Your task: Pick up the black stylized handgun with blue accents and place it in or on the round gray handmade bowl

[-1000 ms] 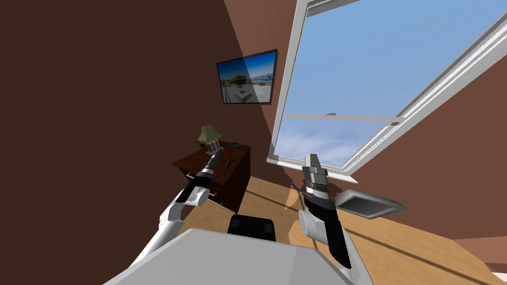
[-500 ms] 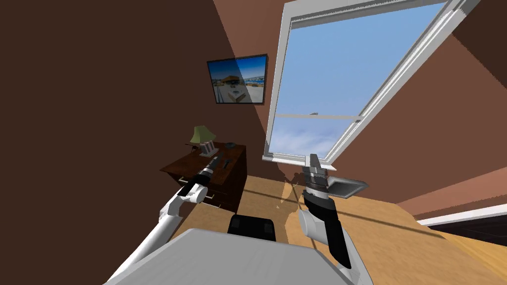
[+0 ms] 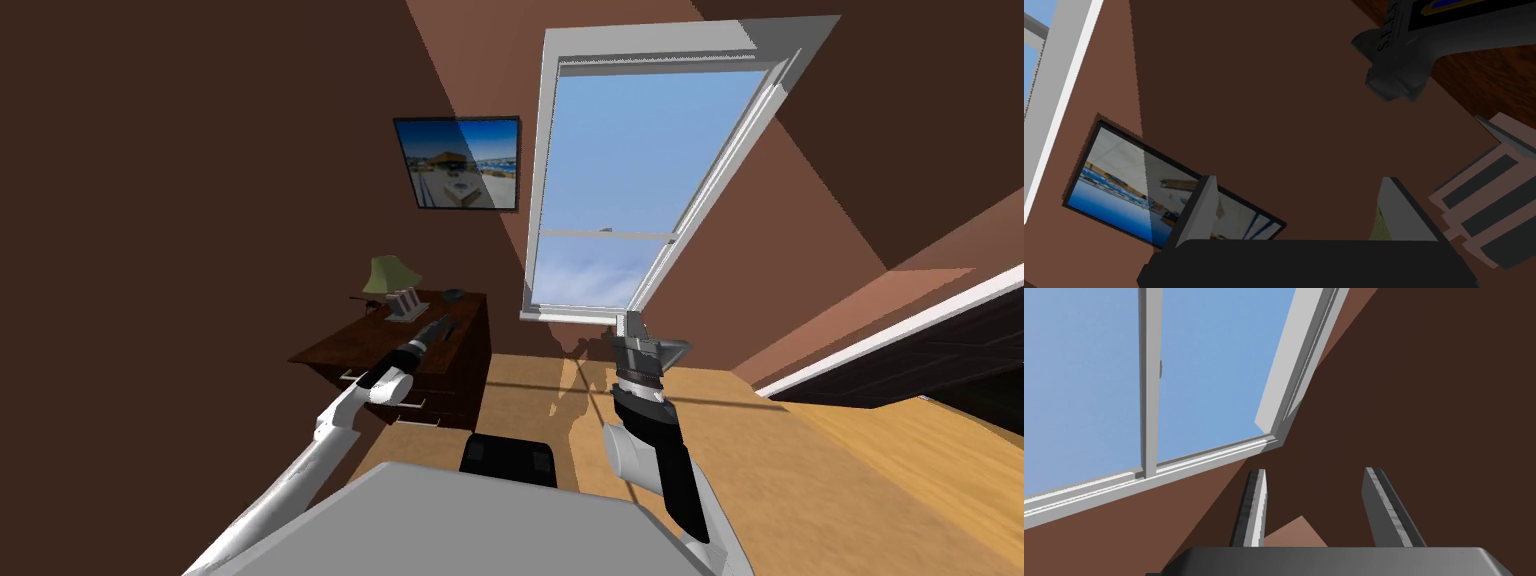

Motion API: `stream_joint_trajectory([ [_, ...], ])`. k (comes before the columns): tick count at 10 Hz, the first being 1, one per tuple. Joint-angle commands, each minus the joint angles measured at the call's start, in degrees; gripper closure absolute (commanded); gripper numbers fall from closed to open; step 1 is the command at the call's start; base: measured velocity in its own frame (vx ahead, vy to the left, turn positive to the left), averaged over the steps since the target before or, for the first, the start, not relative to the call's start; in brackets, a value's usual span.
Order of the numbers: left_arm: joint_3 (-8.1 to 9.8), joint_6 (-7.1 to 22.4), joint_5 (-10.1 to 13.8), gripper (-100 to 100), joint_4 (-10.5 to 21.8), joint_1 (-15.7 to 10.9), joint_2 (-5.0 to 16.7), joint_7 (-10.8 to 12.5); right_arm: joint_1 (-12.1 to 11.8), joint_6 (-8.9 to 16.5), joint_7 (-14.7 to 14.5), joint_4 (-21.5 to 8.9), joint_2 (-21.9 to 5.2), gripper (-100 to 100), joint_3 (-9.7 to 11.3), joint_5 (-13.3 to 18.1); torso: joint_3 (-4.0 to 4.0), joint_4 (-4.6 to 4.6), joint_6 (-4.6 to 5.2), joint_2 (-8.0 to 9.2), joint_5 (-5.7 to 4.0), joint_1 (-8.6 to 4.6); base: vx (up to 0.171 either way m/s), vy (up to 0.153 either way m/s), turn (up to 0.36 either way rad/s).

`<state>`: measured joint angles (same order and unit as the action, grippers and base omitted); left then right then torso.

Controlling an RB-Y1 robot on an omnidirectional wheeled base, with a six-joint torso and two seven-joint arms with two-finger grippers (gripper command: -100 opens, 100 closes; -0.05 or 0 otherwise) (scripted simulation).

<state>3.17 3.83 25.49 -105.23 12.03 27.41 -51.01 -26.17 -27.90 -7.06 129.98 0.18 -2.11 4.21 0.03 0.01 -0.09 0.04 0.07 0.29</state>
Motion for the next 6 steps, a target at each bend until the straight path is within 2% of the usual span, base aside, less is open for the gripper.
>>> stream_joint_trajectory([
  [1, 0.02, 2.86, 1.71, -100, 2.86, -1.4, 2.66, -2.82, 0.0, 0.0, 0.0, 0.0, 0.0, 0, 0.0, 0.0, 0.0, 0.0, 0.0, 0.0, 0.0, 0.0, -0.099, 0.048, -0.274],
  [2, 0.02, 3.71, 1.71, -100, 3.01, -1.4, 2.66, -2.82, 0.02, 0.0, 0.0, 0.0, 0.0, 0, 0.01, 0.0, 0.06, 0.02, 0.07, 0.1, 0.01, 0.03, -0.075, 0.049, -0.189],
  [3, 0.04, 5.62, 2.89, -100, 4.71, -2.0, 4.64, -4.43, 0.0, 0.0, 0.0, 0.0, 0.0, 0, 0.0, 0.0, 0.05, 0.02, 0.01, 0.06, 0.01, 0.03, -0.067, 0.038, -0.224],
  [4, 0.04, 6.04, 2.89, -100, 4.71, -2.0, 4.64, -4.43, 0.01, 0.0, 0.0, 0.0, 0.0, 0, 0.0, 0.0, 0.02, 0.01, 0.05, 0.02, 0.01, 0.01, -0.051, 0.026, -0.145],
  [5, 0.04, 8.19, 4.05, -100, 6.39, -2.56, 6.66, -5.93, 0.0, 0.0, 0.0, 0.0, 0.0, 0, 0.0, 0.0, -0.01, 0.0, 0.01, -0.03, 0.0, -0.03, -0.051, 0.018, -0.23],
  [6, 0.04, 8.35, 4.05, -100, 6.39, -2.56, 6.66, -5.93, 0.01, 0.0, 0.0, 0.0, 0.0, 0, 0.0, 0.0, -0.02, 0.0, 0.05, -0.04, -0.01, -0.07, -0.04, 0.015, -0.136],
])
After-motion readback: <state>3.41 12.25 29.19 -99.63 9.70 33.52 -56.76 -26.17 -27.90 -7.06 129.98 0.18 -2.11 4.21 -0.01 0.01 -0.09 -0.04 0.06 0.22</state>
